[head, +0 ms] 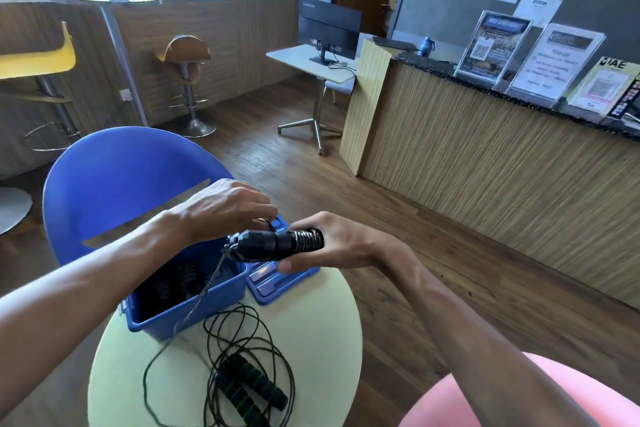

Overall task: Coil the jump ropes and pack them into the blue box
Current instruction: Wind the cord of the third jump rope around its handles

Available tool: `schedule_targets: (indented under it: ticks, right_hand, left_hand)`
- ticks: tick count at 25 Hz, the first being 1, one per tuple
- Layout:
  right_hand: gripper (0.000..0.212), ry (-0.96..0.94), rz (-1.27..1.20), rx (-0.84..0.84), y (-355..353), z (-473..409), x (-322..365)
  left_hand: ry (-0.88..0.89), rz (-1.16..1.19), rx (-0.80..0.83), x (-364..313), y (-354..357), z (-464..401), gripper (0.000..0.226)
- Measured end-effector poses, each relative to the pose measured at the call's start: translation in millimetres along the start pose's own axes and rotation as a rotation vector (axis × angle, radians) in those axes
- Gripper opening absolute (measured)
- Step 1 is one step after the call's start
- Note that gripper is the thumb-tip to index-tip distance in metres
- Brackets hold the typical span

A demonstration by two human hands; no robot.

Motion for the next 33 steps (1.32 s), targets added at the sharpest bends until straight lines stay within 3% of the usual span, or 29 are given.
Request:
schedule_targets:
  ticks: [4, 6, 8, 11, 13, 16, 18, 20, 23, 25, 29, 33]
  right_hand:
    - [0.017, 0.13, 0.196, 0.07, 8.3, -7.3, -7.1]
    - [0.042, 0.196, 0.388, 0.019, 13.0, -13.9, -16.4]
    - [0.064, 0.204, 0.583, -0.123, 15.9, -19.2, -26.1]
    - [0.065, 0.183, 0.737, -0.377, 9.7, -25.6, -39.8]
    - [0.063, 0.17, 0.753, -0.48, 6.1, -28.1, -46.8]
    - [0.063, 0.161, 0.761, -0.63, 7.3, -31.5, -53.3]
    - [0.066, 0.157, 0.77, -0.714, 6.9, -33.8, -55.1]
    - [0.068, 0.127, 0.771, -0.774, 3.7, -35.7, -54.1]
    - [0.07, 0.022, 0.773, -0.901, -6.1, -38.0, -48.1]
    - [0.072, -0.026, 0.771, -0.956, -13.4, -41.1, -43.4]
    - [0.069, 0.009, 0.791, -0.961, -18.3, -41.8, -49.3]
    - [0.071, 0.126, 0.786, -0.917, -11.7, -37.5, -63.8]
  left_hand:
    - [0.116, -0.169, -0.107, -17.0, -35.5, -17.7, 0.025]
    - [0.105, -0.173, -0.082, -27.1, -44.5, -17.0, 0.035]
    - [0.03, -0.148, -0.041, -35.0, -47.9, -12.8, 0.047]
    - [-0.148, -0.109, -0.085, -43.3, -43.5, -2.7, 0.041]
    - [-0.39, 0.082, -0.13, -53.0, -34.4, 1.8, 0.025]
    - [-0.694, 0.784, -0.169, -75.7, -21.2, -0.6, 0.017]
    - [-0.835, 1.307, -0.22, -81.5, -18.9, -4.6, 0.025]
    - [-0.879, 1.619, -0.105, -77.0, -17.5, -7.6, 0.048]
    - [-0.741, 1.744, 0.182, -69.6, -12.0, -13.4, 0.062]
    - [-0.645, 1.81, 0.24, -66.6, -8.3, -22.8, 0.063]
    - [-0.586, 1.928, 0.072, -69.8, 1.8, -37.6, 0.048]
    - [-0.731, 1.734, -0.114, -80.9, 17.3, -38.9, 0.039]
Point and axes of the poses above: each hand's wrist, its own z-axis away from the middle knuckle, its own y-axis out of the palm, x = y × z, the point moved 1 cm from there along -z, towards the middle knuckle, and after that the axes turned 5 degrees about z, right-handed, at the moved point
